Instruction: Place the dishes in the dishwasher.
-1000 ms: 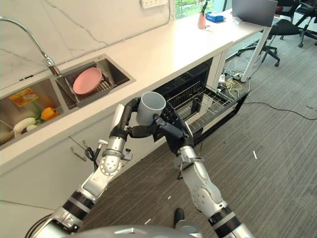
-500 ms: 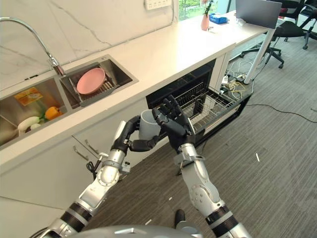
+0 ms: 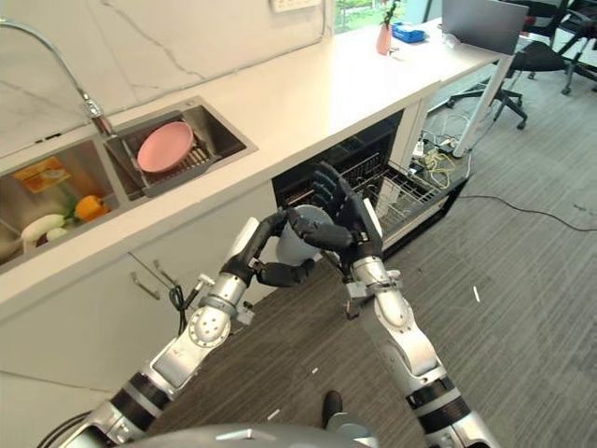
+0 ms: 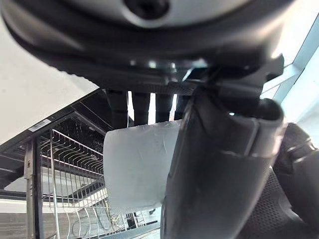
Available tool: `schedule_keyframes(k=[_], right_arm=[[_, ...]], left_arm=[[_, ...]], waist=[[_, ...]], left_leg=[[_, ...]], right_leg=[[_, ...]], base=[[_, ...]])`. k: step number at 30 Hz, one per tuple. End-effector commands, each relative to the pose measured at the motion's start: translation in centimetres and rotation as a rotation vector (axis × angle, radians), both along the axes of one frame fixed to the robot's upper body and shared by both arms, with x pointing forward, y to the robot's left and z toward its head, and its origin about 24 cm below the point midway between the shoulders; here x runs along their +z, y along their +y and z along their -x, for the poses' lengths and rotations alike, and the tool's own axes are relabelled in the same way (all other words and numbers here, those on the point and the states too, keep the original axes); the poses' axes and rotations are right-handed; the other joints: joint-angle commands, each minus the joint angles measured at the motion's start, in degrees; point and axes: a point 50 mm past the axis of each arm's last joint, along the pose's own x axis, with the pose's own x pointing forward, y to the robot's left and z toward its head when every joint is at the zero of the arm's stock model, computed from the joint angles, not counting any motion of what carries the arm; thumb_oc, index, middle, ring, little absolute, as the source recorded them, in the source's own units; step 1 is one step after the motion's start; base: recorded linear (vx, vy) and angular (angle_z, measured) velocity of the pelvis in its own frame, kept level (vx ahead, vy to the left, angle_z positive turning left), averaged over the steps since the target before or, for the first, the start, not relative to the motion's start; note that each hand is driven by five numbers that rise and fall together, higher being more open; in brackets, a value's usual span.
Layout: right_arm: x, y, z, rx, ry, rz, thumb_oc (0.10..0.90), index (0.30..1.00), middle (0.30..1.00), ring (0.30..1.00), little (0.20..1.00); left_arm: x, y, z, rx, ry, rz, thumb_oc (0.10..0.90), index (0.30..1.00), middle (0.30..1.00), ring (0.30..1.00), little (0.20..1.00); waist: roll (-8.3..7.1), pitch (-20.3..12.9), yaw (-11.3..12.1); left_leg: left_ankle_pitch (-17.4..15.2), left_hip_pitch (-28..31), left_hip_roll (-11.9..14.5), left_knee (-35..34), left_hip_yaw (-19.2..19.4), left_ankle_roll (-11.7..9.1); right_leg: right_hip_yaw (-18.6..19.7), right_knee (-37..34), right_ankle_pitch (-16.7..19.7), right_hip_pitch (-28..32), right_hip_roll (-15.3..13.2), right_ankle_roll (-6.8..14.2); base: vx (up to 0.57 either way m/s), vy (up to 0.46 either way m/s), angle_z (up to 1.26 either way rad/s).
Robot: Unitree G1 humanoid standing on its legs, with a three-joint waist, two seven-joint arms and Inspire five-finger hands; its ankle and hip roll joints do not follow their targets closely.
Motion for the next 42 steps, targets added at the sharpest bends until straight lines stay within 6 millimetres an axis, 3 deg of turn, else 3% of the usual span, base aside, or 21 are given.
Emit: schedule_keyframes(k=[1,6,22,32,38,42], right_arm=[[6.2,2.9,0.0,0.118,-0.310,-0.088,0.800,0.900,0.900,0.900,0.900],[5.6,3.2,-0.3,0.111,-0.277,-0.097,0.800,0.900,0.900,0.900,0.900],[5.8,4.0,-0.3,0.191,-0.270,-0.102,0.800,0.900,0.900,0.900,0.900],[8.2,0.3,0.1,0.067,-0.399,-0.118,0.800,0.900,0.900,0.900,0.900],[7.9,0.0,0.0,0.055,-0.384,-0.115,0.800,0.900,0.900,0.900,0.900],[7.1,0.9,-0.5,0.092,-0.329,-0.143,0.800,0.900,0.900,0.900,0.900]], left_arm=[[6.1,-2.0,-2.8,-0.035,-0.305,0.036,0.400,0.300,0.300,0.300,0.300],[7.4,-1.8,-3.3,-0.011,-0.351,0.050,0.400,0.300,0.300,0.300,0.300],[8.7,-1.1,-3.9,0.023,-0.423,0.007,0.400,0.300,0.300,0.300,0.300],[10.1,2.8,-5.5,0.216,-0.506,-0.047,0.400,0.300,0.300,0.300,0.300],[10.4,3.3,-5.6,0.240,-0.517,-0.056,0.400,0.300,0.300,0.300,0.300],[10.5,2.6,-5.5,0.199,-0.520,-0.064,0.400,0.300,0.300,0.300,0.300]], waist=[[-1.77,-1.9,0.3],[-1.82,-1.9,0.0],[-2.09,-2.2,0.0],[-1.80,-2.9,-1.1],[-1.61,-3.1,-1.3],[-1.43,-3.2,-1.2]], left_leg=[[-2.2,0.8,0.7,0.2,1.0,-2.3],[-2.2,0.9,0.9,0.2,1.3,-2.4],[-2.1,1.2,1.1,0.2,1.5,-2.6],[-2.3,1.5,1.2,0.2,2.0,-2.8],[-2.4,1.7,1.2,0.2,2.1,-2.9],[-2.4,1.9,1.2,0.2,2.1,-2.8]], right_leg=[[-0.1,0.8,-8.7,7.6,-4.0,8.1],[0.2,0.8,-8.7,7.5,-3.9,8.1],[0.3,0.8,-8.7,7.7,-3.8,8.1],[0.6,0.8,-8.5,7.6,-3.7,8.2],[0.6,0.8,-8.5,7.7,-3.7,8.2],[0.6,0.8,-8.6,7.8,-3.8,8.1]], base=[[0.00,0.000,0.00],[0.00,0.000,0.00],[0.00,0.001,-0.01],[0.00,0.000,0.00],[0.00,0.000,0.00],[0.00,0.000,0.00]])
